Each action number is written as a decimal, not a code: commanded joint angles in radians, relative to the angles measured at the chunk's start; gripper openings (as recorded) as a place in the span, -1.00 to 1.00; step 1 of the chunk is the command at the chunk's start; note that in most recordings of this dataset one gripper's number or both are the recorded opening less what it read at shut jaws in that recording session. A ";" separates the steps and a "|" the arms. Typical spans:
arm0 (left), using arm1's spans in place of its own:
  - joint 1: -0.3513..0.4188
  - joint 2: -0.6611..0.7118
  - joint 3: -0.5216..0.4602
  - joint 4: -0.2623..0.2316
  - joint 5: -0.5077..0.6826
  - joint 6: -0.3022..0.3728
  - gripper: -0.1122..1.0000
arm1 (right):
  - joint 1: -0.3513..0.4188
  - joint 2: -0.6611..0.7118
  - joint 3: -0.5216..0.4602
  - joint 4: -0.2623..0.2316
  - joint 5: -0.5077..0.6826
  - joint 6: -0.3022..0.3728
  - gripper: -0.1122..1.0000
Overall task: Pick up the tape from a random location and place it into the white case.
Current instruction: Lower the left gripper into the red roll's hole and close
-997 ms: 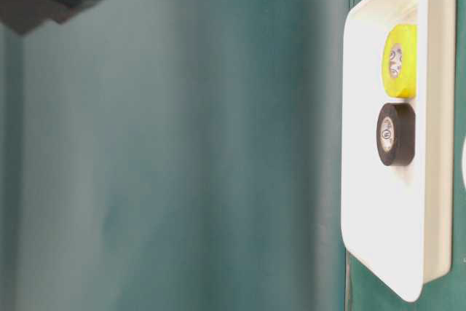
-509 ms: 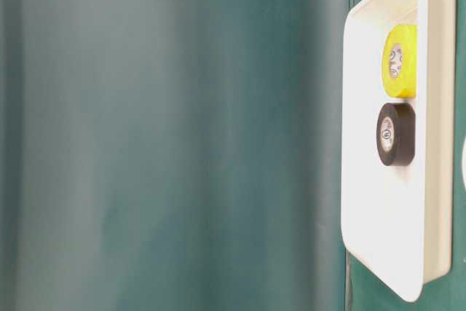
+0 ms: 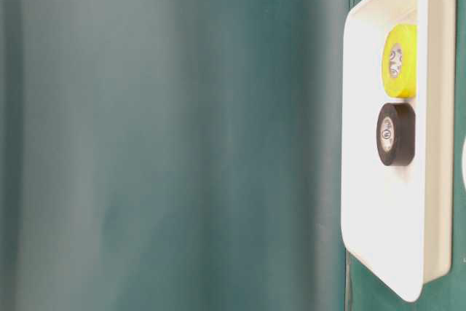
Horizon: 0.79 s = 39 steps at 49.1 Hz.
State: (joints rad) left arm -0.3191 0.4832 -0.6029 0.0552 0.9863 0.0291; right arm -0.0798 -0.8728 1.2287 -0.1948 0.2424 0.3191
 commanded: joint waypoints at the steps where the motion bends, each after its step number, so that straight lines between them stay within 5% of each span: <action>1: -0.003 -0.054 -0.028 0.003 -0.005 0.000 -0.38 | 0.002 0.006 -0.011 0.002 -0.003 0.002 0.72; 23: -0.003 -0.067 -0.008 0.003 0.003 0.000 -0.38 | 0.003 0.006 -0.011 0.002 -0.003 0.002 0.72; 39: 0.002 -0.167 0.153 0.005 -0.032 -0.003 -0.38 | 0.002 0.006 -0.011 0.000 -0.003 0.002 0.72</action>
State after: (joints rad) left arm -0.3191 0.3927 -0.4725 0.0552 0.9817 0.0276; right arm -0.0798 -0.8728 1.2287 -0.1948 0.2424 0.3191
